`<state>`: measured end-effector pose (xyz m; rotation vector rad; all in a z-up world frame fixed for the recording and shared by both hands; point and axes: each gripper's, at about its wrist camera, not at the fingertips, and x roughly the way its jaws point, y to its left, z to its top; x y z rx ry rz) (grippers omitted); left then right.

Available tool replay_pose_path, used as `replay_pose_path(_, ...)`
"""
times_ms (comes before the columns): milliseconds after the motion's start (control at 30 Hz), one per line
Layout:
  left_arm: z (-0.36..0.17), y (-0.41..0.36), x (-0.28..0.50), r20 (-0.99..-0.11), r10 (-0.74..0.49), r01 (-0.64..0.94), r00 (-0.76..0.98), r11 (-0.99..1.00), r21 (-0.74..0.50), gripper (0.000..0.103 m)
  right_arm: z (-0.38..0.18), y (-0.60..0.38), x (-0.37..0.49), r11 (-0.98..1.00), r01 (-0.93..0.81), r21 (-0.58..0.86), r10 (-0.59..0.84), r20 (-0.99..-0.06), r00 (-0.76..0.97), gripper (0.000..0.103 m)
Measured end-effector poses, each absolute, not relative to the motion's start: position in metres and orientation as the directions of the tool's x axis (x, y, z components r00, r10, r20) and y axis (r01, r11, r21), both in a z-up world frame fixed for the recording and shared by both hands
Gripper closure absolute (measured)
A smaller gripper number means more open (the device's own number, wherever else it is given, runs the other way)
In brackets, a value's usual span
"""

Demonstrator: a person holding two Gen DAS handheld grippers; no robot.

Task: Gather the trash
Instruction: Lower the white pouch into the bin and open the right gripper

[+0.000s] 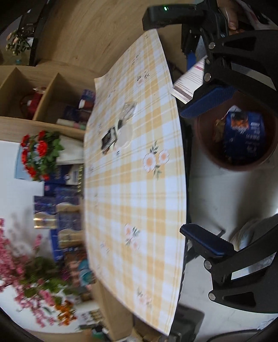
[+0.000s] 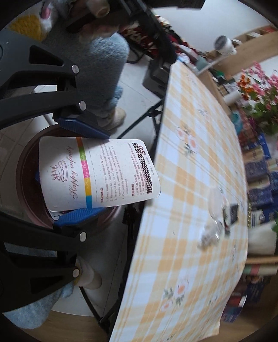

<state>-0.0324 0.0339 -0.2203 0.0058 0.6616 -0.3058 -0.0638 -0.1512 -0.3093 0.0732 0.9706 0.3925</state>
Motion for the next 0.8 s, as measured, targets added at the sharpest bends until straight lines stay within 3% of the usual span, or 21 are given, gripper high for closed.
replay_pose_path(233, -0.231, 0.032, -0.045, -0.593, -0.231, 0.261, 0.771, 0.965, -0.035, 0.006, -0.344, -0.131, -0.059, 0.93, -0.327, 0.171, 0.312, -0.836, 0.451, 0.041)
replay_pose_path(500, -0.246, 0.045, -0.029, -0.651, -0.205, 0.199, 0.73, 0.976, -0.084, 0.006, -0.36, -0.13, -0.059, 0.937, -0.318, 0.144, 0.273, -0.869, 0.413, 0.04)
replay_pose_path(800, -0.246, 0.042, -0.031, -0.657, -0.197, 0.199, 0.728, 0.977, -0.072, 0.006, -0.359, -0.124, -0.063, 0.935, -0.338, 0.111, 0.256, -0.869, 0.422, 0.035)
